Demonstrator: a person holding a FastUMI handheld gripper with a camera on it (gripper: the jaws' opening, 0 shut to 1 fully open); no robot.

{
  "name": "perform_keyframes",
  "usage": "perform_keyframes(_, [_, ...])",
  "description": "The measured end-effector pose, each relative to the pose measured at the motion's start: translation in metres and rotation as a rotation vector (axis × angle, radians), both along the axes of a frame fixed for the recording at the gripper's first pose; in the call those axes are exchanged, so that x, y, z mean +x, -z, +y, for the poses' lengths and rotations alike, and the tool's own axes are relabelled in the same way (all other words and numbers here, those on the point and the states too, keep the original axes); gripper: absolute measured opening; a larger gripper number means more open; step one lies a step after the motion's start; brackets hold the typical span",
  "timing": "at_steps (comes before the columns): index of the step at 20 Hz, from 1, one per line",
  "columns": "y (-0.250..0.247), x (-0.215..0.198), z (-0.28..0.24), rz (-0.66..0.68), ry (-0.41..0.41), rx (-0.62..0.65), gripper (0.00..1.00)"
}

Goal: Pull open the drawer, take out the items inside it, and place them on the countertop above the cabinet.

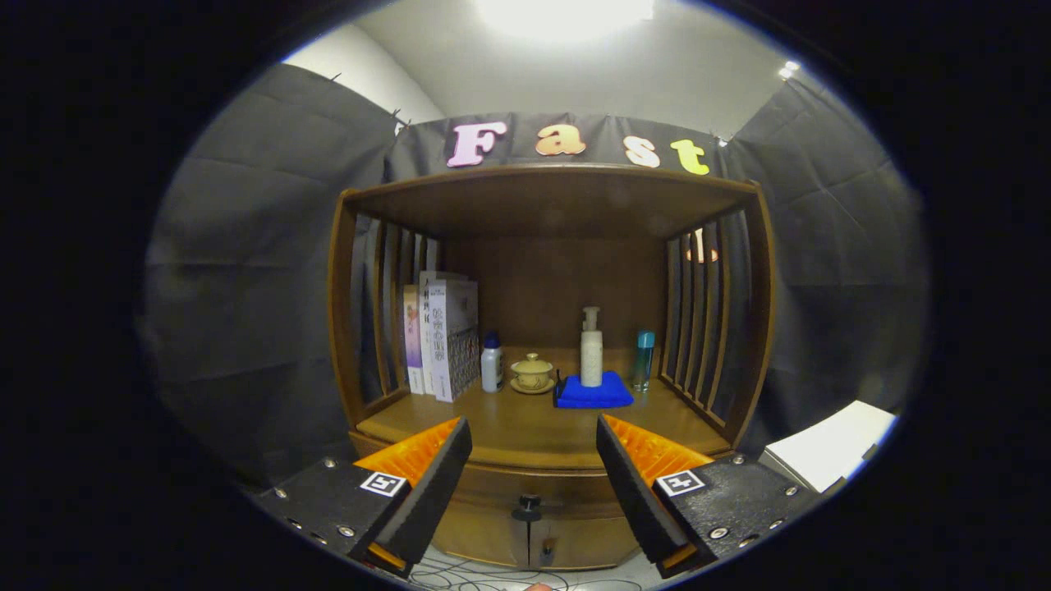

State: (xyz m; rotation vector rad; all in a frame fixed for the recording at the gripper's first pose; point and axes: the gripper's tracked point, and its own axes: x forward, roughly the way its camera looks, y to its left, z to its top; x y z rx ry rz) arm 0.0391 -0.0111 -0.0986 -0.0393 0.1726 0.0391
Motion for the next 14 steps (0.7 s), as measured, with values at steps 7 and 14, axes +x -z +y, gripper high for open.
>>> perform_keyframes(7, [0.068, 0.015, 0.013, 0.059, -0.024, -0.102, 0.95])
perform_keyframes(14, [0.12, 0.025, 0.028, 0.051, 0.039, -0.143, 0.95])
